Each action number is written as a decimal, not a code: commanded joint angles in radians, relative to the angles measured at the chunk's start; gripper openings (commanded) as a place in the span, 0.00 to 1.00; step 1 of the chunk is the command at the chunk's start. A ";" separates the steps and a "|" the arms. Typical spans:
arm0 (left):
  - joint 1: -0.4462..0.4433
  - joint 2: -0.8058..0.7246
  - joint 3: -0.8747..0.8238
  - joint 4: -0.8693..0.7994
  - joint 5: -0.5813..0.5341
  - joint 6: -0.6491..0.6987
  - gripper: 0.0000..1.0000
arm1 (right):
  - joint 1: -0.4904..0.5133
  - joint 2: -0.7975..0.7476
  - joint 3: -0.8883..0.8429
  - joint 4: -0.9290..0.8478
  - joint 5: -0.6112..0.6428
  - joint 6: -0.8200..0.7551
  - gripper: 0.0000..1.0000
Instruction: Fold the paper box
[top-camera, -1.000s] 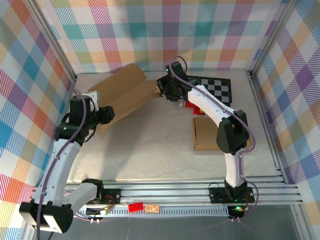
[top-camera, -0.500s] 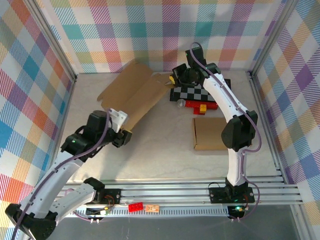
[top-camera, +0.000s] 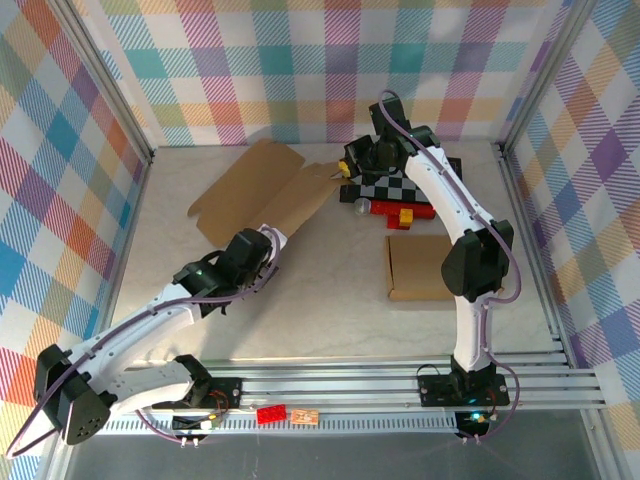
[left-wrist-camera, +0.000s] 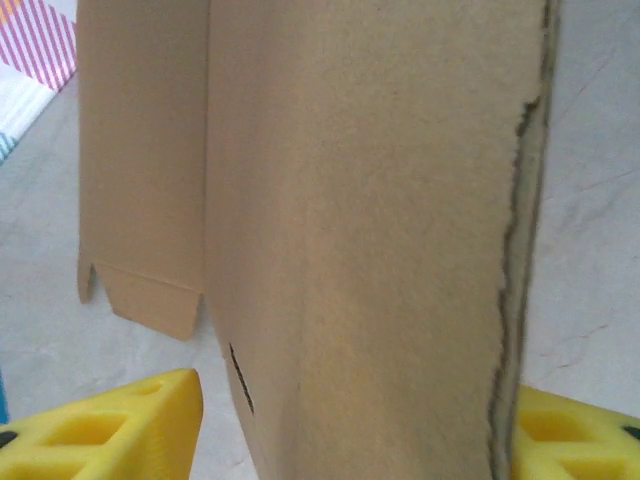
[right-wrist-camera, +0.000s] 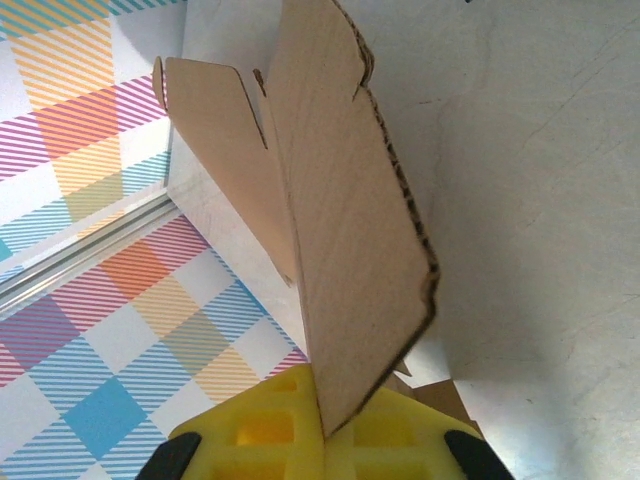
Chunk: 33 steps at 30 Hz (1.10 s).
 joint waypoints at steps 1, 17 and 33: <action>-0.002 0.008 -0.003 0.041 -0.079 0.009 0.43 | -0.008 0.008 0.033 -0.028 -0.028 0.003 0.00; -0.001 0.059 0.165 -0.076 0.040 0.014 0.00 | -0.025 -0.097 0.148 -0.173 0.183 -0.233 0.62; 0.000 0.220 0.364 -0.206 0.045 -0.038 0.00 | 0.286 -0.280 -0.071 -0.134 0.348 -0.111 0.64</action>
